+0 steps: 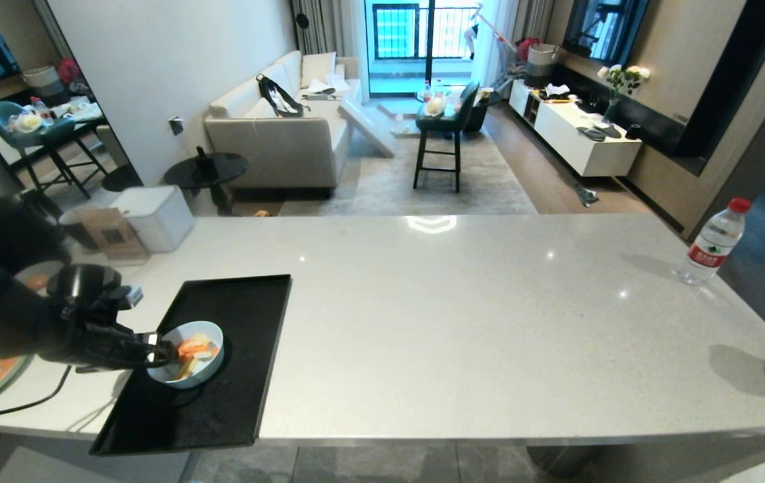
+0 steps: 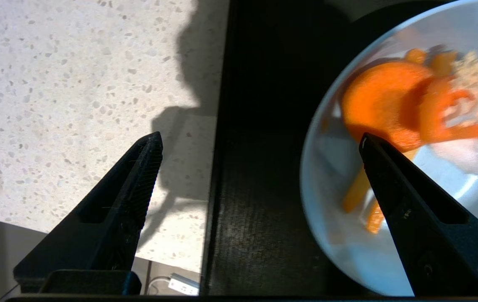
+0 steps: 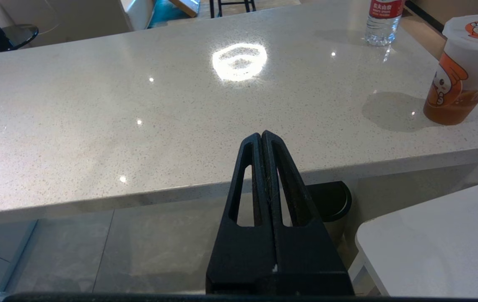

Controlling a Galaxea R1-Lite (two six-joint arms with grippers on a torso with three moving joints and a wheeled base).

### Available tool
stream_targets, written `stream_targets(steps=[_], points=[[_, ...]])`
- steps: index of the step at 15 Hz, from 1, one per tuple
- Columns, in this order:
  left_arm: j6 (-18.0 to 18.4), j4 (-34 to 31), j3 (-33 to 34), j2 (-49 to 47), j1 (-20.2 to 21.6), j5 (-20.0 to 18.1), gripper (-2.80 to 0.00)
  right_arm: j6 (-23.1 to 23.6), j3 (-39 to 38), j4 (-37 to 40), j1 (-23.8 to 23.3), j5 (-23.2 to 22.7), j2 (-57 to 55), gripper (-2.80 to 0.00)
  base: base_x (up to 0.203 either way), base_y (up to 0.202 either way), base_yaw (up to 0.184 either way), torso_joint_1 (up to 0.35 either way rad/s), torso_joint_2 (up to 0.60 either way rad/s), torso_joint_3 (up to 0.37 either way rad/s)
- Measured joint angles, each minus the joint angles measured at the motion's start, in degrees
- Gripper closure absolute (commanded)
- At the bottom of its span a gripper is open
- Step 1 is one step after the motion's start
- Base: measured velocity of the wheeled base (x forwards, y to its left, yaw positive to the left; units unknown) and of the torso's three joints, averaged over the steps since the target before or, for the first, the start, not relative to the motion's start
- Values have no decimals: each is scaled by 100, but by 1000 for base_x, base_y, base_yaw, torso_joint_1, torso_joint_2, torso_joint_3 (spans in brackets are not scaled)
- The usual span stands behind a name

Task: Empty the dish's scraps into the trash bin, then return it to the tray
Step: Pick up the bowl with leftover food

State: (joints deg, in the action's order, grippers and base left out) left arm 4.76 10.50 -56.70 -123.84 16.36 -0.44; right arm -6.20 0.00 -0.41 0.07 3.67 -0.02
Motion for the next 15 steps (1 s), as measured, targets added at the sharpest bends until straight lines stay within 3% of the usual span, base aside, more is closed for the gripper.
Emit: stream_targets(steps=[4,11,12,13,15], points=[[143,355,-2,-124,137,0,-280,-1,0,1,0,2,0,0,0,0,0,0,0,0],[154,363,11,-218,139,0,-280,1,0,1,0,1,0,0,0,0,0,0,0,0],[154,361,28,-217,137,2,-94,-1,0,0,0,2,0,0,0,0,0,0,0,0],[154,358,48,-209,136,0,0,-1,0,0,0,2,0,0,0,0,0,0,0,0],[153,357,137,-179,117,2,0,1,0,0,0,-1,0,0,0,0,0,0,0,0]])
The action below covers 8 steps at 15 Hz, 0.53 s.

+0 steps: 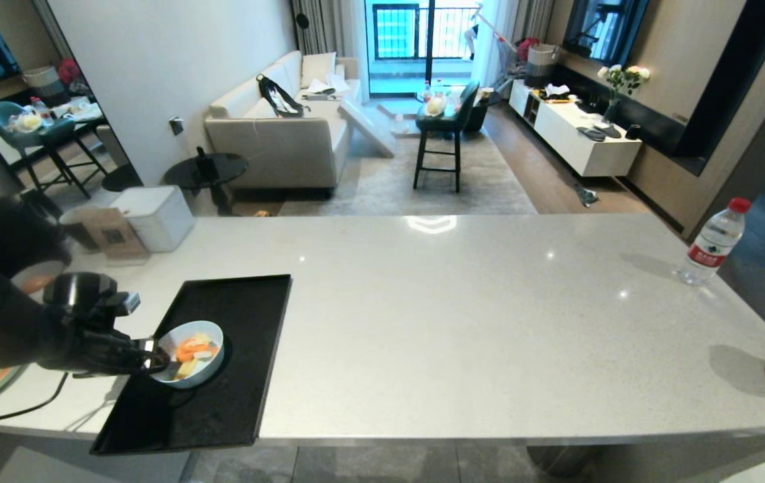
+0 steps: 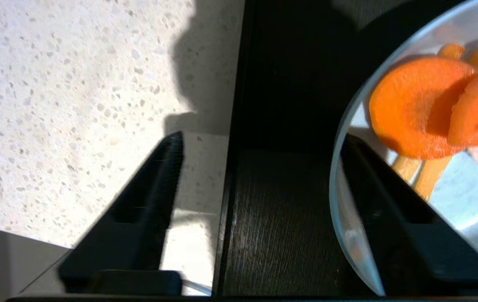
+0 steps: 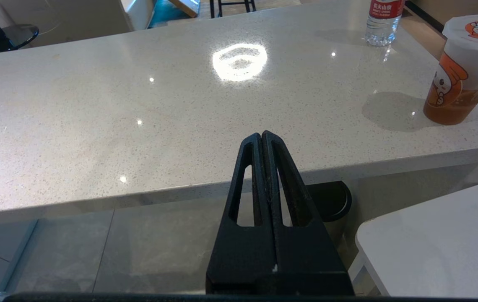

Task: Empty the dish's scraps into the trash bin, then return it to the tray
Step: Pick up the bowl with leftover food

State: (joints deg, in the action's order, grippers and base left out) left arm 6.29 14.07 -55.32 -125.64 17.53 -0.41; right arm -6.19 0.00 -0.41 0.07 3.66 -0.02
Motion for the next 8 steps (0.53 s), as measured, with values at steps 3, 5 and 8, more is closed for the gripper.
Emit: stream_targets(steps=[3,5,8], points=[[-3,-1,96,22,-37,-26,0,-2,0,0,0,3,0,0,0,0,0,0,0,0],[-15,7,152,30,-75,-66,0,-2,0,0,0,3,0,0,0,0,0,0,0,0],[-34,39,260,63,-125,-101,0,-2,0,4,0,3,0,0,0,0,0,0,0,0]])
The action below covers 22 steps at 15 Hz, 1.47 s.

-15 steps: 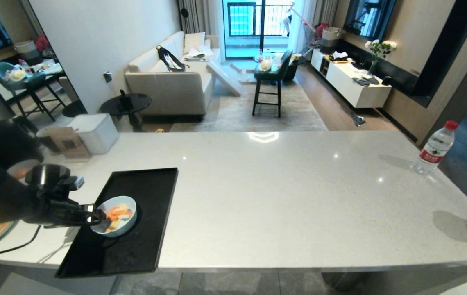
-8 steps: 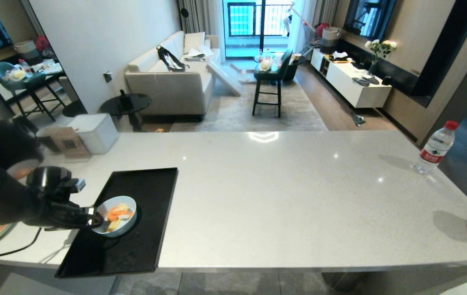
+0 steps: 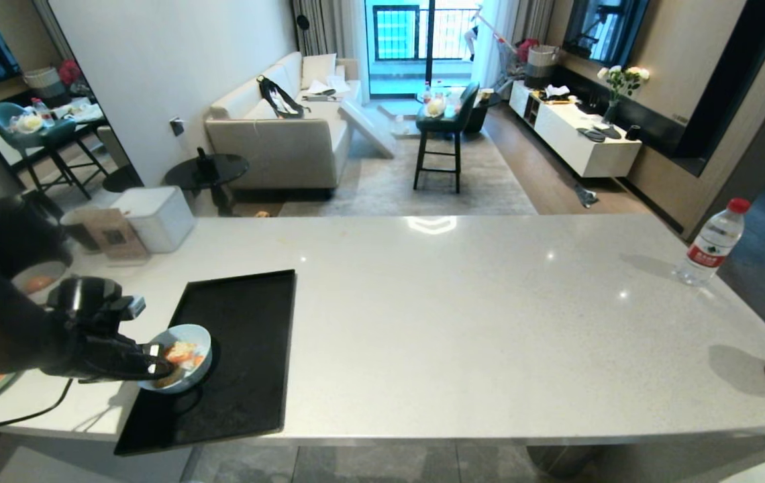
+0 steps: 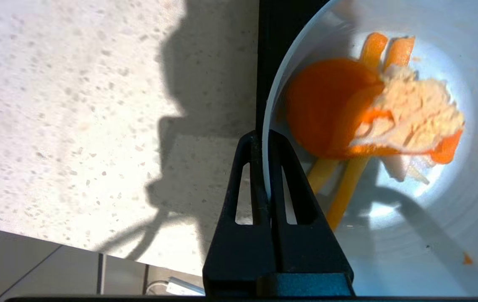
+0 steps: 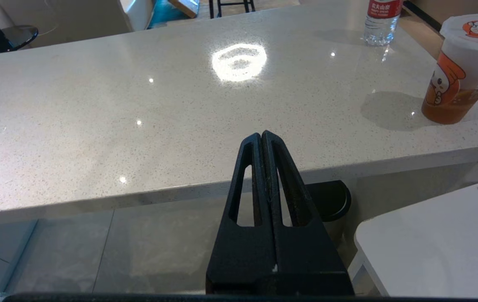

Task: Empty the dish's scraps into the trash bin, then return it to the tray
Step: Pick up the bowl with leftover food

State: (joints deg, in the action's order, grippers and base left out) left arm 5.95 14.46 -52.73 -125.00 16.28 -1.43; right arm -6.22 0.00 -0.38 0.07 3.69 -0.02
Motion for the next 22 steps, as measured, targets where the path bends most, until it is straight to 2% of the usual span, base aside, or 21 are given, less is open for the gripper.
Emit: stream_targets(steps=[13,17,20,22], points=[[-68,-55,90,348,-161,-160,0,0,0,-2,0,-1,0,0,0,0,0,0,0,0],[-445,-108,130,504,-162,-144,0,2,0,-2,0,-4,0,0,0,0,0,0,0,0],[-627,-371,178,708,-154,-150,0,2,0,2,0,-1,0,0,0,0,0,0,0,0],[-873,-543,210,888,-156,-152,0,2,0,-2,0,2,0,0,0,0,0,0,0,0]])
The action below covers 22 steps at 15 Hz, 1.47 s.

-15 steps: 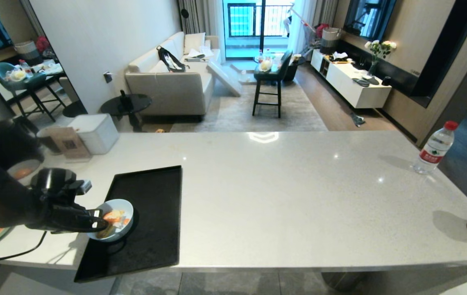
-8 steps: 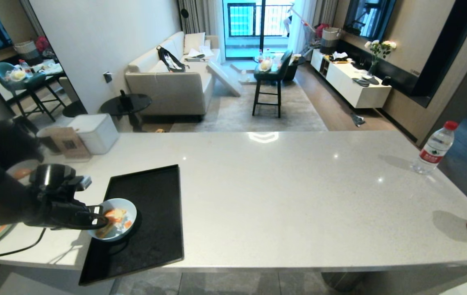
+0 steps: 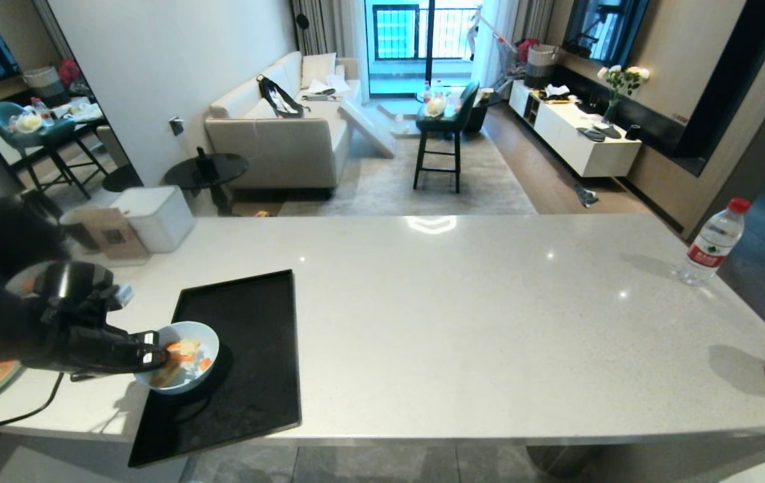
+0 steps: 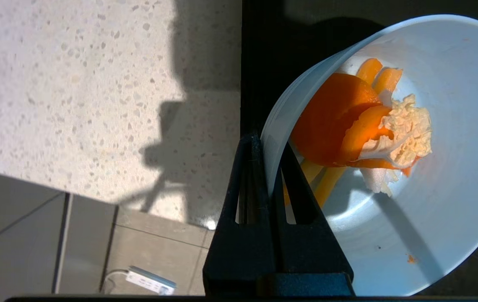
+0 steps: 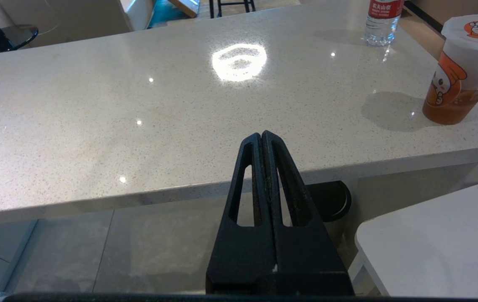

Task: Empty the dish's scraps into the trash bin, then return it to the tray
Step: Pick up the bowl with leftover food, then move the bowl over the trash can

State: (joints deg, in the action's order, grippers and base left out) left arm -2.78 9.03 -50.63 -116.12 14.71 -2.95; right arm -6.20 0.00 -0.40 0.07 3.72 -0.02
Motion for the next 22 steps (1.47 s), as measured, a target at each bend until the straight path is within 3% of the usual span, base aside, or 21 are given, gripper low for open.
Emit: stream_targets(steps=[4,9,18,22], points=[[-359,-611,30,502,29,0,0,1,0,0,0,0,0,0,0,0,0,0,0,0],[-330,-1081,325,1274,232,-11,0,1,0,-1,0,0,0,0,0,0,0,0,0,0],[-269,-1101,2407,3185,483,-85,0,1,0,-1,0,-6,0,0,0,0,0,0,0,0],[-270,-1410,3227,4256,479,-90,0,0,0,0,0,-2,0,0,0,0,0,0,0,0]])
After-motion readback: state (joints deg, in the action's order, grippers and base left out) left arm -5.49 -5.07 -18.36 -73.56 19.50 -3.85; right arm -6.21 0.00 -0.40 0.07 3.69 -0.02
